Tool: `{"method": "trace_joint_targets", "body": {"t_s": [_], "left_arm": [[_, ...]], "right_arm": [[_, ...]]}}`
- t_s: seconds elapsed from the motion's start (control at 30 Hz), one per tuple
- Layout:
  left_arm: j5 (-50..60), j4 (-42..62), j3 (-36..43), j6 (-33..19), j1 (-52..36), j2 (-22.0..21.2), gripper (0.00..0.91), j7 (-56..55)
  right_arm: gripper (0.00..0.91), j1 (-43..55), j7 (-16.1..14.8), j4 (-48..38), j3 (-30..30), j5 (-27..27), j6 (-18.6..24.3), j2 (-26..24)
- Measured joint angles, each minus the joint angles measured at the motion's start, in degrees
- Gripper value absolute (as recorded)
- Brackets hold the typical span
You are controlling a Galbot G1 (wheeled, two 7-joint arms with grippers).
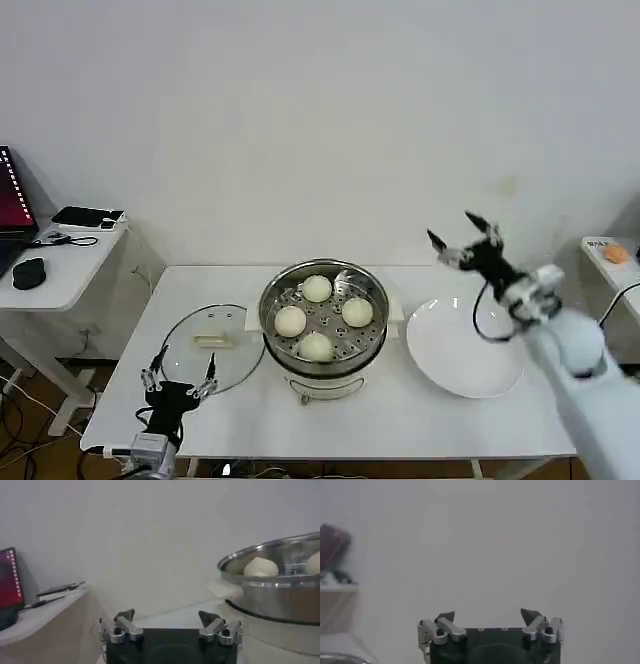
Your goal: Take steamed baozi put them in steamer then cover it.
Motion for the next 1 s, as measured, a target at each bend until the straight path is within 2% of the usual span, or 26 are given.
{"method": "trace_joint_targets", "body": {"t_s": [0.2,0.4,0.67,1.0], "left_arm": [[2.1,0.1,0.0,-0.5,0.7,0.7,0.907,-0.6],[8.6,2.1,0.4,-2.0,-0.1,1.6,0.907,-1.7],[28.7,5.9,2.0,-4.0,-2.2,4.3,0.907,-1.9],[49.2,15.2,3.4,-6.6,-9.3,8.4,0.907,-1.0]], "right_arm": [[0.907,-12.4,2.9,2.3,5.2,-0.2,3.9,5.3],[0.907,-18.8,5.0,4.1,7.9,-1.2,5.5,9.6],[0.907,-23.8,6.0,6.6,10.6,-3.8,7.6,11.8],[0.907,-25.2,7.2,10.1,13.2,-6.7,6.8,13.7]]}}
